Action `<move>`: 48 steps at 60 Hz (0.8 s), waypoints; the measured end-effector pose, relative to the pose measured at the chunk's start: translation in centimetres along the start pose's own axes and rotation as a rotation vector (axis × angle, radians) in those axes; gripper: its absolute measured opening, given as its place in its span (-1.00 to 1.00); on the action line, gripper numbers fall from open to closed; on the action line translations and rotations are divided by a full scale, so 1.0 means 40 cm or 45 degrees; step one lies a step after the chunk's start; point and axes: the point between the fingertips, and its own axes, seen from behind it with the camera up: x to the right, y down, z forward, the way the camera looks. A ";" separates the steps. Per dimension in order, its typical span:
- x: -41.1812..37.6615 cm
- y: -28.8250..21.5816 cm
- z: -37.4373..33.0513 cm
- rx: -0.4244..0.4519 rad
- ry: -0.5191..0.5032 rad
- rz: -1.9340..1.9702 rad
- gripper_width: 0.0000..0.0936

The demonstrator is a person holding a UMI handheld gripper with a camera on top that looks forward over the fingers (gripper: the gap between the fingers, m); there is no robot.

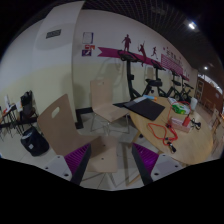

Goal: Unplug charger

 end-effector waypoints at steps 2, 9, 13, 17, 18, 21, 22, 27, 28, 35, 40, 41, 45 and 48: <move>0.007 0.000 -0.001 0.000 0.015 0.010 0.84; 0.057 -0.003 0.012 -0.008 0.047 0.038 0.84; 0.089 -0.008 0.012 -0.010 0.074 0.046 0.83; 0.121 -0.009 0.015 0.002 0.101 0.044 0.84; 0.120 -0.010 0.019 0.005 0.115 0.047 0.83; 0.163 -0.010 0.023 0.005 0.140 0.063 0.84; 0.167 -0.010 0.009 0.003 0.148 0.069 0.83; 0.259 -0.015 0.031 0.019 0.200 0.101 0.83; 0.277 -0.015 0.032 0.021 0.213 0.105 0.83; 0.408 -0.012 0.030 0.036 0.312 0.144 0.83; 0.505 -0.010 0.028 0.048 0.384 0.167 0.83; 0.524 -0.009 0.028 0.049 0.399 0.172 0.83; 0.600 -0.003 0.027 0.053 0.456 0.196 0.83; 0.657 0.003 0.026 0.055 0.497 0.216 0.82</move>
